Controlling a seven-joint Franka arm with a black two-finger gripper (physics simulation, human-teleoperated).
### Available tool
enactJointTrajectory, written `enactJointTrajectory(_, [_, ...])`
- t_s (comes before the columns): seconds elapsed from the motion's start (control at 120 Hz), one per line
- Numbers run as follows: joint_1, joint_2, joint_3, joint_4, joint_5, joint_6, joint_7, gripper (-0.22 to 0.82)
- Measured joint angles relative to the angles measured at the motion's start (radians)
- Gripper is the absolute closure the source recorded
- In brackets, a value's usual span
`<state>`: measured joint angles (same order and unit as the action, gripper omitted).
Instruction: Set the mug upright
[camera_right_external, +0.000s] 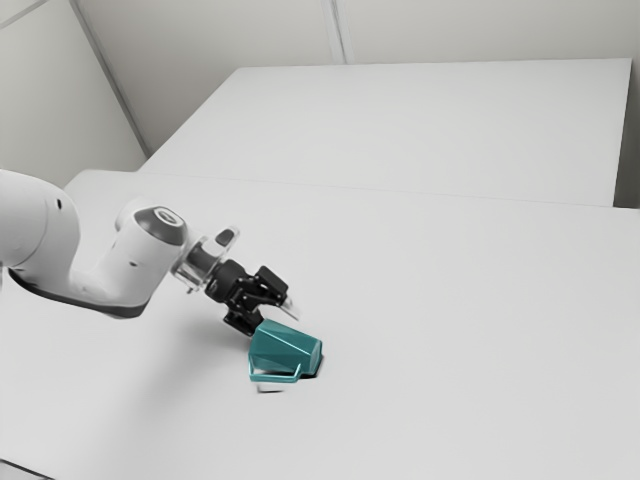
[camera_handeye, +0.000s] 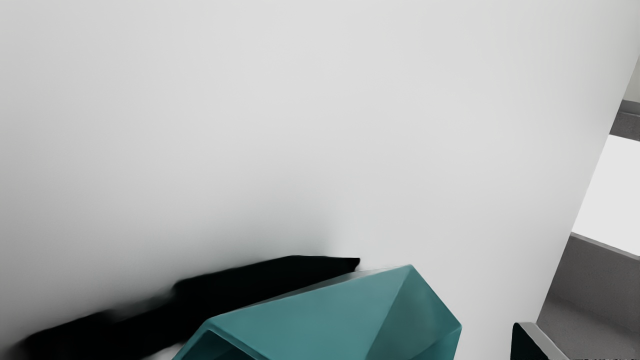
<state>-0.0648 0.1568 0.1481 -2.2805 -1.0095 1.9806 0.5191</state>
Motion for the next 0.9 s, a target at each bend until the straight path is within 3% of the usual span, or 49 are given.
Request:
enactJointTrajectory(0.267, [-0.001,0.005,-0.011,0.002,-0.026,0.003,0.015,0.58])
enactJointTrajectory(0.408, [-0.001,0.004,-0.012,0.002,-0.025,0.006,0.018,0.71])
enactJointTrajectory(0.683, [-0.001,-0.017,-0.028,0.026,-0.021,0.004,0.020,0.78])
enactJointTrajectory(0.9, [-0.002,-0.031,-0.052,0.057,-0.017,0.000,0.019,0.79])
